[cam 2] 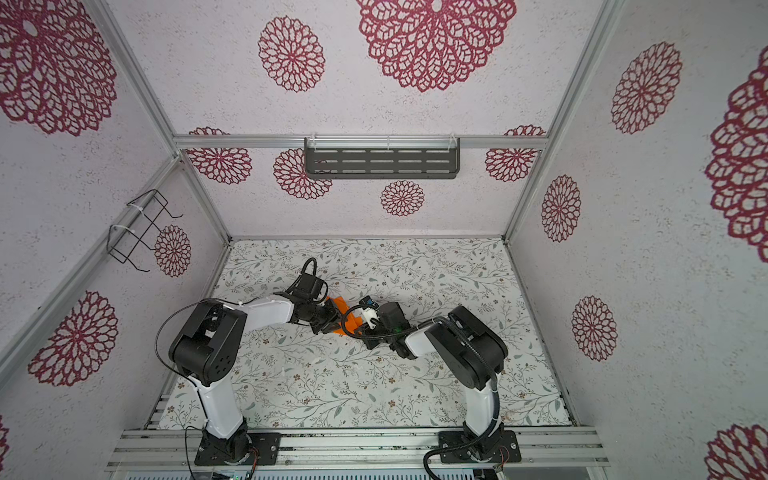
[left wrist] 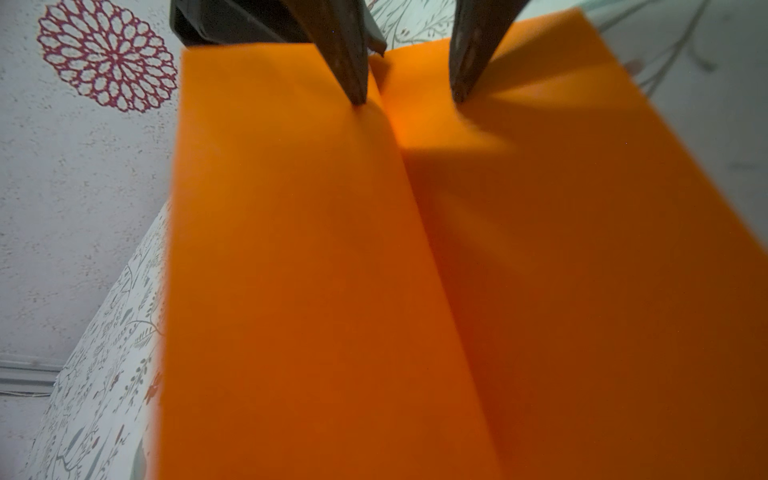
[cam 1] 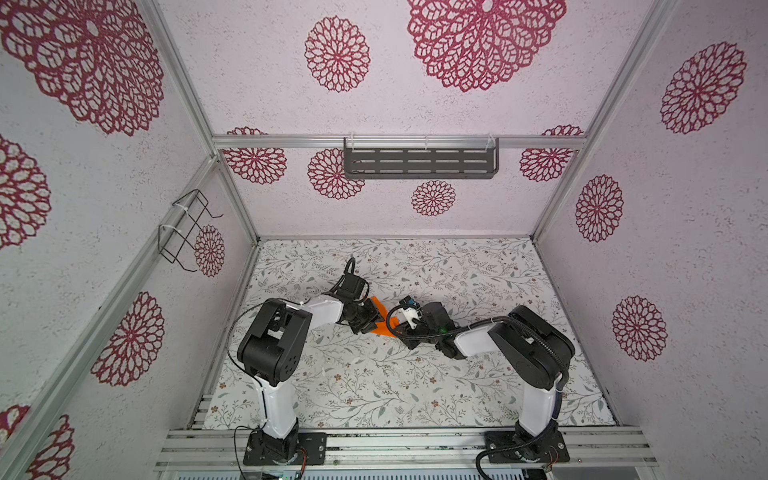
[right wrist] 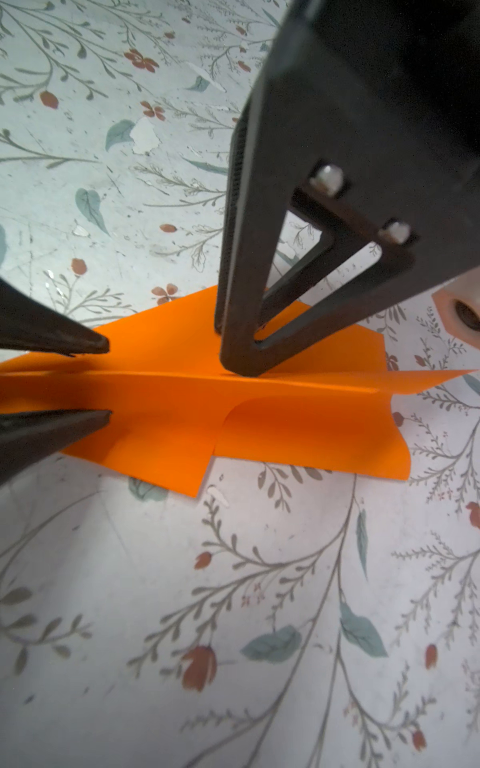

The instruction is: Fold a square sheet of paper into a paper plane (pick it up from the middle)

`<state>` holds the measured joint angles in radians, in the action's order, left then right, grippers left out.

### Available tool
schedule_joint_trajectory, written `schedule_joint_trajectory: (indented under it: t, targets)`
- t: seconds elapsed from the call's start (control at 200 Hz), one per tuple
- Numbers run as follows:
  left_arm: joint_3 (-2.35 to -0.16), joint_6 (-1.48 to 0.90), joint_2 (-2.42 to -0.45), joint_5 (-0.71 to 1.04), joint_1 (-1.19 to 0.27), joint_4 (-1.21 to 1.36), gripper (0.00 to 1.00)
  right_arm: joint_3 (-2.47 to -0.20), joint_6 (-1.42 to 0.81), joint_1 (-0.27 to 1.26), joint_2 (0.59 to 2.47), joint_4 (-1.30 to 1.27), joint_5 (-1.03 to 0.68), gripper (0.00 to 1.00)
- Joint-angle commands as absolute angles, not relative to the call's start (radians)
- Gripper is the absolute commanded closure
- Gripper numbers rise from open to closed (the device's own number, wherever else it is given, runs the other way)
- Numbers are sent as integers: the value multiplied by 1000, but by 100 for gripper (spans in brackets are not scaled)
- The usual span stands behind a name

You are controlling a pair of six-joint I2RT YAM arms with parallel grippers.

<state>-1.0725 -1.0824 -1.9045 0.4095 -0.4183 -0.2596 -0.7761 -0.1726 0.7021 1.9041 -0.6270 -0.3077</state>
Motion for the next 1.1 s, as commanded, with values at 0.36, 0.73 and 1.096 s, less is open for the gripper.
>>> schedule_joint_trajectory:
  t: [0.36, 0.73, 1.096]
  targets:
    - [-1052, -1070, -1894, 389, -404, -312, 66, -820, -165, 705, 1937, -678, -335, 95]
    - [-933, -1073, -1716, 330, -386, -213, 70, -863, -370, 693, 1942, -636, -465, 100]
    - [-891, -1095, -1776, 339, -384, -175, 83, -902, -459, 684, 1981, -634, -535, 100]
